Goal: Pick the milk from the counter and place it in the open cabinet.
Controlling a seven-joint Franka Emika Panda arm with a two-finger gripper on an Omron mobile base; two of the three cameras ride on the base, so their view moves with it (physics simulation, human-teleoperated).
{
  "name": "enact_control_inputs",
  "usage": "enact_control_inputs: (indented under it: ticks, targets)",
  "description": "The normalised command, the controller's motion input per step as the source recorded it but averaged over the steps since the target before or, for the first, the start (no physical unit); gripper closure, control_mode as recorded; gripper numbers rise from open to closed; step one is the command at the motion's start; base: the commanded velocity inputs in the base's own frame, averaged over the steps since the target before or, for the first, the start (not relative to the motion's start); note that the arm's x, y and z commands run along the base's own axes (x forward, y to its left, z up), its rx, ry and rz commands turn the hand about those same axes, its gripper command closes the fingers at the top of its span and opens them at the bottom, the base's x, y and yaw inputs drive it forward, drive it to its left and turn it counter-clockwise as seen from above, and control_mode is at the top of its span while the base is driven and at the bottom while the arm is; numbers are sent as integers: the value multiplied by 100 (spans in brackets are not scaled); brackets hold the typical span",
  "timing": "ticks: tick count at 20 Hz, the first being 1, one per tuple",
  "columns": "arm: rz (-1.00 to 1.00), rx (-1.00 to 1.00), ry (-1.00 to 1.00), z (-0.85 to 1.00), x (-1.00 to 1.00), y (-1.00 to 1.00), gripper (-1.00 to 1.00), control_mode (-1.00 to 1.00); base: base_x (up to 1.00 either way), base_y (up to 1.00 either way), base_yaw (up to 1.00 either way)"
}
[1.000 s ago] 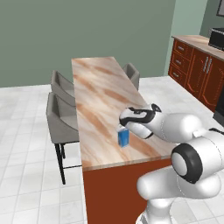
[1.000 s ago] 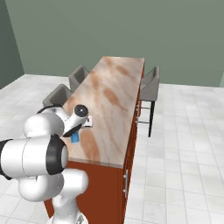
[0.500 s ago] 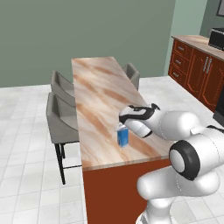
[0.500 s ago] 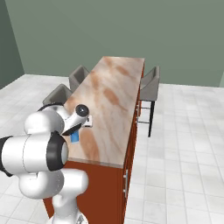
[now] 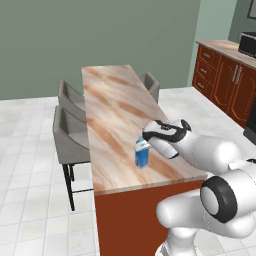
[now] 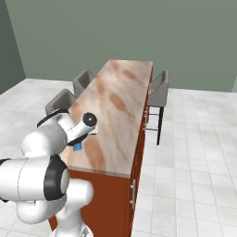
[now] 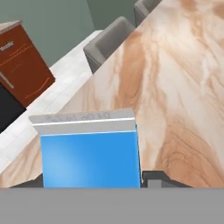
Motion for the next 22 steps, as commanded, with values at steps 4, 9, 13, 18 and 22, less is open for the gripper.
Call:
enact_control_inputs:
  ticks: [4, 9, 13, 18, 22]
  targets:
    - [15, 6, -7, 46, -42, -9, 100, -100, 0, 0, 0]
    - [23, 11, 0, 59, -37, -11, 100, -100, 0, 0, 0]
    - [19, 7, 0, 61, -38, -11, 100, -100, 0, 0, 0]
    - [14, 1, 0, 59, -39, -9, 100, -100, 0, 0, 0]
    - [11, 1, 0, 53, -45, -12, 100, -100, 0, 0, 0]
